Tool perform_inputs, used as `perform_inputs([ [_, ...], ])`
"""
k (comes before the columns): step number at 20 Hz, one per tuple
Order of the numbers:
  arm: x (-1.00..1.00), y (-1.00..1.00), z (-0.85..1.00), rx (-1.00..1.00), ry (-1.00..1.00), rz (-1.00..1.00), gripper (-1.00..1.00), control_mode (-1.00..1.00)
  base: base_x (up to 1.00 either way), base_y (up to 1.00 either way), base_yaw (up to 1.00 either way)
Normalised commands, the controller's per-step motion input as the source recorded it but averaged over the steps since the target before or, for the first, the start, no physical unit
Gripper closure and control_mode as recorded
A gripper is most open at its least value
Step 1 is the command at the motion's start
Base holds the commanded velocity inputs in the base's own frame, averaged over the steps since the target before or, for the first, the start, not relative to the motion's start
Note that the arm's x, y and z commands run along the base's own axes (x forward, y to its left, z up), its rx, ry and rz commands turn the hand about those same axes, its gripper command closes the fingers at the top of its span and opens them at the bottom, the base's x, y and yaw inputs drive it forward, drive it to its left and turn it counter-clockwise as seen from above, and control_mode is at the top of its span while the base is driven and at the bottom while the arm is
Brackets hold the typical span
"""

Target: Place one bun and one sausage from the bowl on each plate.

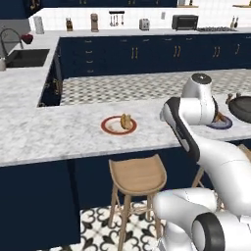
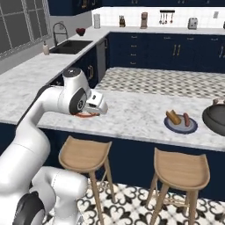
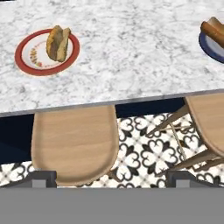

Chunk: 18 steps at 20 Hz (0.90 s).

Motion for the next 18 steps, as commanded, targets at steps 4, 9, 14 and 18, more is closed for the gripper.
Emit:
perform_inputs([
  [4, 0.0, 0.0, 0.0, 0.0, 0.0, 0.0, -1.0, 1.0, 0.27, -0.94, -0.08],
  [9, 0.0, 0.0, 0.0, 0.0, 0.0, 0.0, -1.0, 1.0, 0.34, -0.88, -0.1],
  [14, 0.0, 0.0, 0.0, 0.0, 0.0, 0.0, -1.0, 1.0, 0.38, -0.79, -0.1],
  [18, 0.0, 0.0, 0.0, 0.0, 0.0, 0.0, -1.0, 1.0, 0.38, -0.71, -0.11],
])
